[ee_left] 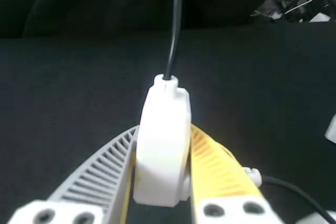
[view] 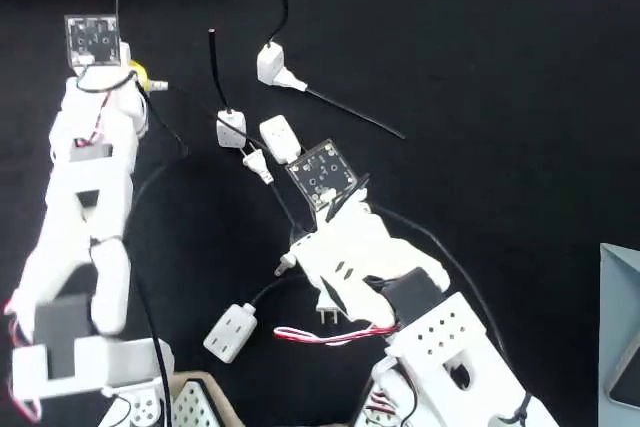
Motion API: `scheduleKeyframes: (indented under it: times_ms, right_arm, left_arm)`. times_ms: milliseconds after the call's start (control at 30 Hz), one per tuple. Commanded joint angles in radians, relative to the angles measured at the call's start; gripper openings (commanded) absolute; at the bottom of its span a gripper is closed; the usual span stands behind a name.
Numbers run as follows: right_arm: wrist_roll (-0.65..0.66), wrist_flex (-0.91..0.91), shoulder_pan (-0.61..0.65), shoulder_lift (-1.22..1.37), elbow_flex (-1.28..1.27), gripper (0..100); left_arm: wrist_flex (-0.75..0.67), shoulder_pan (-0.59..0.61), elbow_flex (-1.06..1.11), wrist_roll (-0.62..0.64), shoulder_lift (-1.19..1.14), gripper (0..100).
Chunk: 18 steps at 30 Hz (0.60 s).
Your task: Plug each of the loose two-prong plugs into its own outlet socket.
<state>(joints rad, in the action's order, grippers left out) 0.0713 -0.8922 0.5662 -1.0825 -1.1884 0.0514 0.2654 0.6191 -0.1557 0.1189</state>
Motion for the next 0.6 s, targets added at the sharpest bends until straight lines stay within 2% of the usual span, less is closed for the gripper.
scheduleKeyframes:
  times_ms: [0, 100, 233, 300, 433, 567]
  right_arm:
    - [0.006, 0.021, -0.006, -0.01, 0.007, 13.0]
    - [0.006, 0.021, -0.006, -0.01, 0.007, 13.0]
    - [0.006, 0.021, -0.006, -0.01, 0.007, 13.0]
    - [0.006, 0.021, -0.006, -0.01, 0.007, 13.0]
    - [0.006, 0.021, -0.006, -0.01, 0.007, 13.1]
    - [0.006, 0.021, -0.006, -0.01, 0.007, 13.1]
  left_arm:
    - [-0.031, 0.001, -0.225, 0.0, -0.178, 3]
    - [-0.025, -0.027, -0.326, -0.015, -0.304, 3]
    - [-0.021, -0.07, -0.384, -0.189, -0.41, 4]
    - [-0.012, -0.085, -0.383, -0.252, -0.436, 7]
    - [0.192, -0.093, -0.415, -0.259, -0.442, 19]
    - [0.437, -0.087, -0.519, -0.259, -0.42, 21]
